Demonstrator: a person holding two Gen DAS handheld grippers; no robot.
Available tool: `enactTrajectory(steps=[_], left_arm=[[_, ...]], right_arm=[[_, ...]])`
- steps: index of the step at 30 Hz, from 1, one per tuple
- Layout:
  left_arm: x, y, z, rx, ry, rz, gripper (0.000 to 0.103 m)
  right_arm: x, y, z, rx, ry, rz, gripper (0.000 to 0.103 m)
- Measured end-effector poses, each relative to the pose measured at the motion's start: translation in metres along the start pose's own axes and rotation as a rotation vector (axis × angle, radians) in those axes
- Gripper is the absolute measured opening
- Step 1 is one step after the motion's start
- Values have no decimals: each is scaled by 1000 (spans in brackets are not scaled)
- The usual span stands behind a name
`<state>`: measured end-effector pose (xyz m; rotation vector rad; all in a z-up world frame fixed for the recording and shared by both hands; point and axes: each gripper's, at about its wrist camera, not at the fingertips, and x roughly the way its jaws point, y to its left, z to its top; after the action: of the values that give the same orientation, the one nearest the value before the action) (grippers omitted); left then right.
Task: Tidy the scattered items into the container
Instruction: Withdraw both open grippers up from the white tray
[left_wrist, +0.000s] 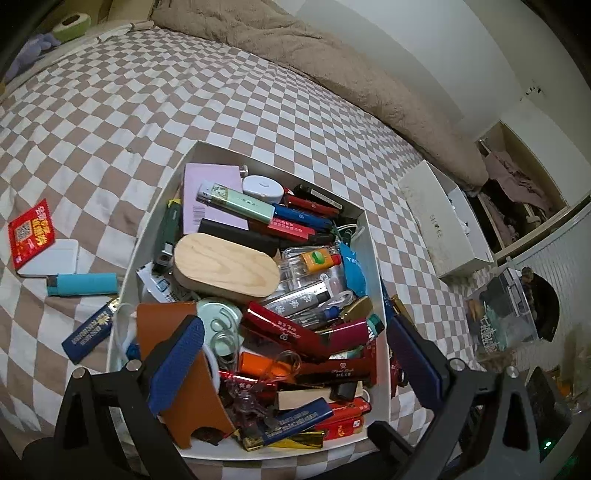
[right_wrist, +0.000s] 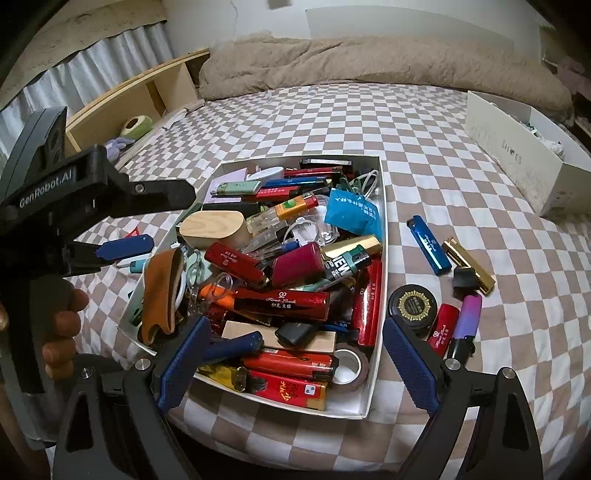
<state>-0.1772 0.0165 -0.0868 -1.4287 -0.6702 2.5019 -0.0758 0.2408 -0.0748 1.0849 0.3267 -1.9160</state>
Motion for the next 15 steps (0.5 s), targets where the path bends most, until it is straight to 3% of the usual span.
enactTrajectory(steps=[15], left_arm=[[-27, 7, -6, 66, -75, 73, 100]], right_arm=[[-16, 5, 3, 6, -34, -16, 94]])
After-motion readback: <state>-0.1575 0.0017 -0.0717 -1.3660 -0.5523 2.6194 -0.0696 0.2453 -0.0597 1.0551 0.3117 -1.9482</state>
